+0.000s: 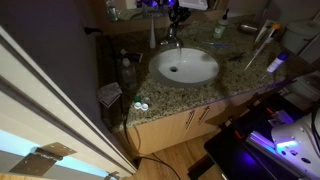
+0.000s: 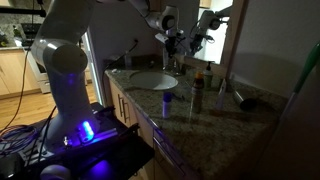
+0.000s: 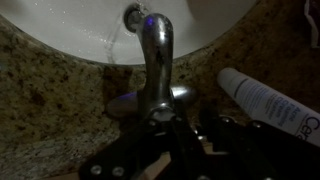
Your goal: Open the tap, wet the toothbrush, put it back and close the tap
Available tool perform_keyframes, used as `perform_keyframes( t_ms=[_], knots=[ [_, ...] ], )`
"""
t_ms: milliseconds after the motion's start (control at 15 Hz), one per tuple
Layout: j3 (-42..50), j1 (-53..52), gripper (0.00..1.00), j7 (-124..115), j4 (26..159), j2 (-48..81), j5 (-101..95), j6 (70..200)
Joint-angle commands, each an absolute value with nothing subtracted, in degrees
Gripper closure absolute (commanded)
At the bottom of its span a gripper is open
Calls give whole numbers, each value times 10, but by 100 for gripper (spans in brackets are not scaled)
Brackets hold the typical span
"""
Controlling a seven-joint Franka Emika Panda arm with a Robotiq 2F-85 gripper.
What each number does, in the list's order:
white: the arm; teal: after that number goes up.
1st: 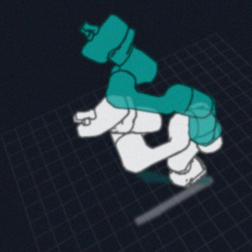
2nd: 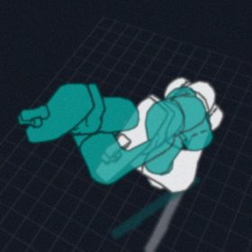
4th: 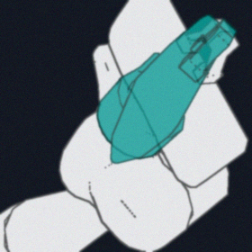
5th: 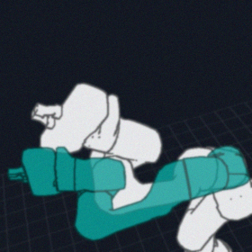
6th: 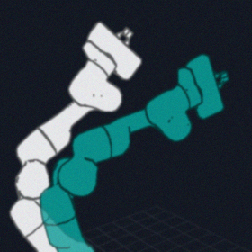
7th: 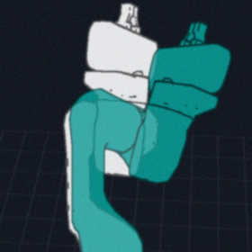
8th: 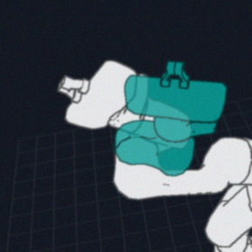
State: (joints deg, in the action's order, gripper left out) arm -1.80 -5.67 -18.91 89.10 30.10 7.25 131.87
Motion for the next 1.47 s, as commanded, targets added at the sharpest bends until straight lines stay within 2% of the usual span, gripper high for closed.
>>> perform_keyframes(
  t_ms=[0,133,200,333,733,933,1067,1133,1267,1400],
  knots=[
    [-9,-64,100,-200,880,304,59,1269],
    [-13,-61,100,-199,871,305,64,1221],
    [-13,-60,74,-198,867,306,64,1209],
    [-25,-50,68,-161,863,311,81,1212],
    [-11,-62,25,-164,870,310,61,1281],
    [0,-49,5,-165,848,282,59,1263],
    [6,-47,0,-173,821,287,60,1258],
    [1,-49,9,-167,837,286,64,1264],
    [4,-46,0,-169,824,285,63,1264],
    [3,-46,0,-165,823,288,63,1254]
  ],
)
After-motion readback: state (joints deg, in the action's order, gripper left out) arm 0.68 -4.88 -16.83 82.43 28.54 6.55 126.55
